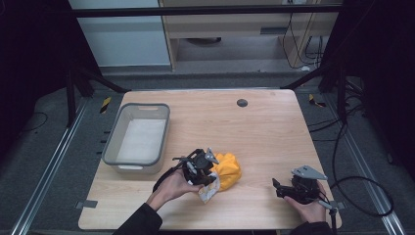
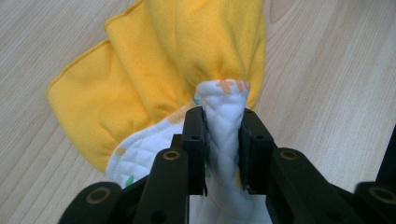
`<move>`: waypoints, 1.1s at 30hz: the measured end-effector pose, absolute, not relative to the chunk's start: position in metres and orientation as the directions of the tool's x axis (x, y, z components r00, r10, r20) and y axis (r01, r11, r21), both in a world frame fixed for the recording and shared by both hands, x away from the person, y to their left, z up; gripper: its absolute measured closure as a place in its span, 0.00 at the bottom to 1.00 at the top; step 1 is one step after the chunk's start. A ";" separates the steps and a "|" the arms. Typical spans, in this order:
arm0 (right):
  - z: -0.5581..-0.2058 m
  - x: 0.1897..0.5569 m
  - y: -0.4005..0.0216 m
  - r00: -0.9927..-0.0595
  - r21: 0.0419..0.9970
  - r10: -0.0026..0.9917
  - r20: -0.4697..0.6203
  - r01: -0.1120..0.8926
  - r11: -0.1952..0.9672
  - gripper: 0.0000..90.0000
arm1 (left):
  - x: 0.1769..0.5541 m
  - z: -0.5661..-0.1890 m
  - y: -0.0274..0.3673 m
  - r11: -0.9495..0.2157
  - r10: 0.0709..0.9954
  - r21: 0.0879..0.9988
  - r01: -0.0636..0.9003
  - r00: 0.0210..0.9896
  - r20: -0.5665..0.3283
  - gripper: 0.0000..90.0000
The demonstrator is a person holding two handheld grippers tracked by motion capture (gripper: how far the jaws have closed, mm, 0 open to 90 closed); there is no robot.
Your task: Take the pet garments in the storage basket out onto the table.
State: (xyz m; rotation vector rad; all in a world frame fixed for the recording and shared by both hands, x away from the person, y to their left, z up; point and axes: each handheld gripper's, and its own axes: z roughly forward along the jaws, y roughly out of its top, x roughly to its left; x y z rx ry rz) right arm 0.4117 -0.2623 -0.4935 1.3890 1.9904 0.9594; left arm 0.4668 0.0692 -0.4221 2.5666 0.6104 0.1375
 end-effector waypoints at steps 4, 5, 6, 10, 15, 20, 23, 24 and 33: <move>-0.494 0.412 -0.262 -0.334 0.791 0.942 -0.023 0.570 0.222 0.12 | 0.467 -0.424 0.069 -0.773 0.453 0.488 0.404 0.891 -0.019 0.75; -0.494 0.412 -0.262 -0.335 0.791 0.942 -0.023 0.570 0.222 0.12 | 0.467 -0.425 0.069 -0.770 0.458 0.491 0.407 0.889 -0.017 0.73; -0.494 0.412 -0.262 -0.334 0.791 0.942 -0.023 0.571 0.221 0.12 | 0.467 -0.425 0.069 -0.767 0.462 0.494 0.409 0.887 -0.016 0.70; -0.494 0.412 -0.262 -0.334 0.791 0.942 -0.023 0.571 0.222 0.12 | 0.467 -0.426 0.071 -0.756 0.466 0.510 0.411 0.884 -0.021 0.62; -0.494 0.411 -0.262 -0.331 0.791 0.943 -0.017 0.572 0.215 0.12 | 0.467 -0.426 0.074 -0.745 0.466 0.532 0.402 0.885 -0.017 0.51; -0.494 0.412 -0.262 -0.332 0.791 0.943 -0.023 0.571 0.220 0.11 | 0.467 -0.423 0.079 -0.724 0.472 0.557 0.407 0.881 -0.029 0.37; -0.494 0.412 -0.263 -0.330 0.791 0.944 -0.025 0.571 0.221 0.11 | 0.466 -0.423 0.082 -0.710 0.480 0.570 0.414 0.876 -0.039 0.30; -0.494 0.412 -0.263 -0.330 0.791 0.944 -0.025 0.571 0.220 0.11 | 0.466 -0.423 0.083 -0.704 0.481 0.575 0.418 0.876 -0.048 0.29; -0.494 0.412 -0.263 -0.328 0.789 0.944 -0.021 0.574 0.217 0.11 | 0.461 -0.421 0.097 -0.668 0.491 0.620 0.412 0.870 -0.050 0.23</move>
